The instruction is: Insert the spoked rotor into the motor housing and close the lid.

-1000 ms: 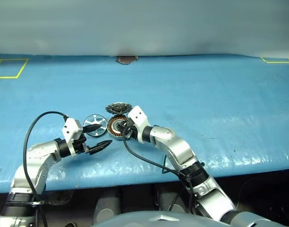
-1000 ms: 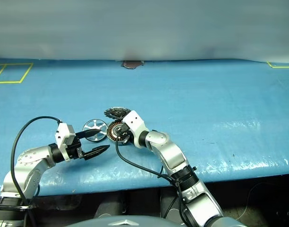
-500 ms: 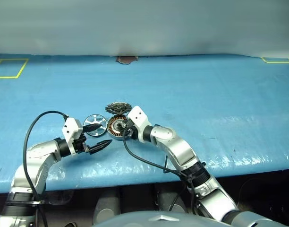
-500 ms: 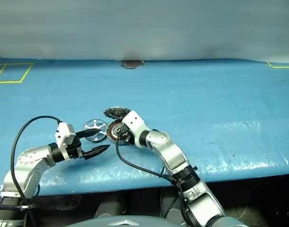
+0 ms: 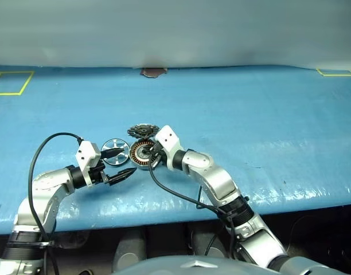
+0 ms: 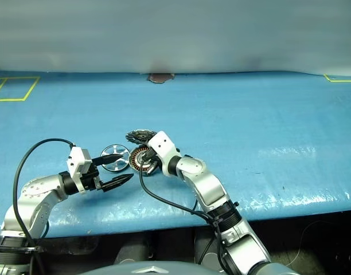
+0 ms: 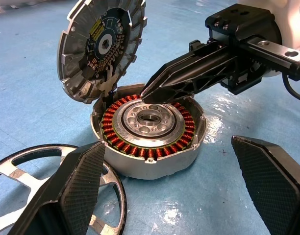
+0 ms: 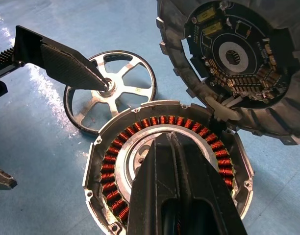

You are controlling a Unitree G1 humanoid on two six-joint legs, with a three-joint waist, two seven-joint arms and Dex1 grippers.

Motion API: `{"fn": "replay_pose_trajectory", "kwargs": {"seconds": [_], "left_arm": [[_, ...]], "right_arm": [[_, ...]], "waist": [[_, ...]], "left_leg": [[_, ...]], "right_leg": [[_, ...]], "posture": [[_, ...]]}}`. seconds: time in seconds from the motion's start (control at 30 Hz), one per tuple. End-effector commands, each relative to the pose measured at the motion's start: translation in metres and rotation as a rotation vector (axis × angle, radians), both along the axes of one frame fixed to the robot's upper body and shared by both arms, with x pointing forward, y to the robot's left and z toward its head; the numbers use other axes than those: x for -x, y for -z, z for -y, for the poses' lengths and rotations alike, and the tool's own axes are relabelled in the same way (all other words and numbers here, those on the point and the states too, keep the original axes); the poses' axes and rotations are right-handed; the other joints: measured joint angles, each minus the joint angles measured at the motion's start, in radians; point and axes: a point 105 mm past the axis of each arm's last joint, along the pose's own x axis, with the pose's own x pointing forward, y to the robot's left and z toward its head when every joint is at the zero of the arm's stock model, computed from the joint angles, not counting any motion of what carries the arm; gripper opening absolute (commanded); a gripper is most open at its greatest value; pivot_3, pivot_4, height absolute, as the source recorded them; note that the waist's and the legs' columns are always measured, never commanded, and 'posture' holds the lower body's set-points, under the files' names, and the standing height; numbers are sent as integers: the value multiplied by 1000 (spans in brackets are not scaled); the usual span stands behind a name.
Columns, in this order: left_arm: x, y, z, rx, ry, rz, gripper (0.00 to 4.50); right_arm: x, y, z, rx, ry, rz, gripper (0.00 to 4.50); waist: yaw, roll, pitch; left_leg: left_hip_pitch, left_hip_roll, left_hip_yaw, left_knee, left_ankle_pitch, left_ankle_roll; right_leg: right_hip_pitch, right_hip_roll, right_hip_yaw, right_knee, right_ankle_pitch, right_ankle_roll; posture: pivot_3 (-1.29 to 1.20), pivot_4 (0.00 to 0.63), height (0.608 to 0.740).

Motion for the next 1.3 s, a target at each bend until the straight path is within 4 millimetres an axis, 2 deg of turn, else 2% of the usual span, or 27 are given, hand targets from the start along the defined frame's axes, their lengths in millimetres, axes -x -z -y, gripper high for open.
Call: {"fn": "replay_pose_trajectory", "kwargs": {"seconds": [0.03,0.33,0.53,0.63,0.77,0.83,1.0,1.3], "left_arm": [[-1,-9,-1,-6,-1,38,4500],[-1,-9,-1,-8,-6,40,4500],[-1,-9,-1,-10,-5,40,4500],[-1,-9,-1,-8,-4,37,4500],[-1,-10,-1,14,-4,23,4500],[-1,-11,-3,19,-7,19,4500],[-4,-19,-6,49,-22,21,4500],[-4,-27,-19,29,-64,33,4500]], "right_arm": [[0,-12,-8,-37,-26,26,23],[1,3,-18,-10,-44,-22,23],[-5,20,-9,33,8,-56,23],[-4,11,-7,-5,7,-41,23],[5,-14,-12,-96,-46,-24,23],[8,-20,-13,-104,-58,-15,23],[6,-15,-9,-66,-40,-2,23],[14,-25,4,-81,-93,113,23]], "waist": [[0,0,0],[-1,0,0],[-3,0,0],[-2,0,0],[-1,0,0],[-2,0,0],[-2,0,0],[-1,0,0]], "left_leg": [[0,0,0,0,0,0],[0,0,0,0,0,0],[1,0,0,0,0,0],[1,0,0,0,0,0],[0,0,0,0,0,0],[0,0,0,-1,0,0],[0,0,0,-2,0,0],[0,0,0,-3,0,0]], "right_leg": [[0,0,0,0,0,0],[0,0,0,0,0,0],[0,0,0,0,0,0],[1,0,0,0,0,0],[0,0,0,0,0,0],[0,0,0,0,0,0],[0,0,0,0,0,-1],[-1,0,0,0,-1,-1]], "posture": [[0,150,740],[0,150,740],[0,150,740],[0,150,740],[0,150,740],[0,150,740],[0,150,740],[0,150,740]]}}
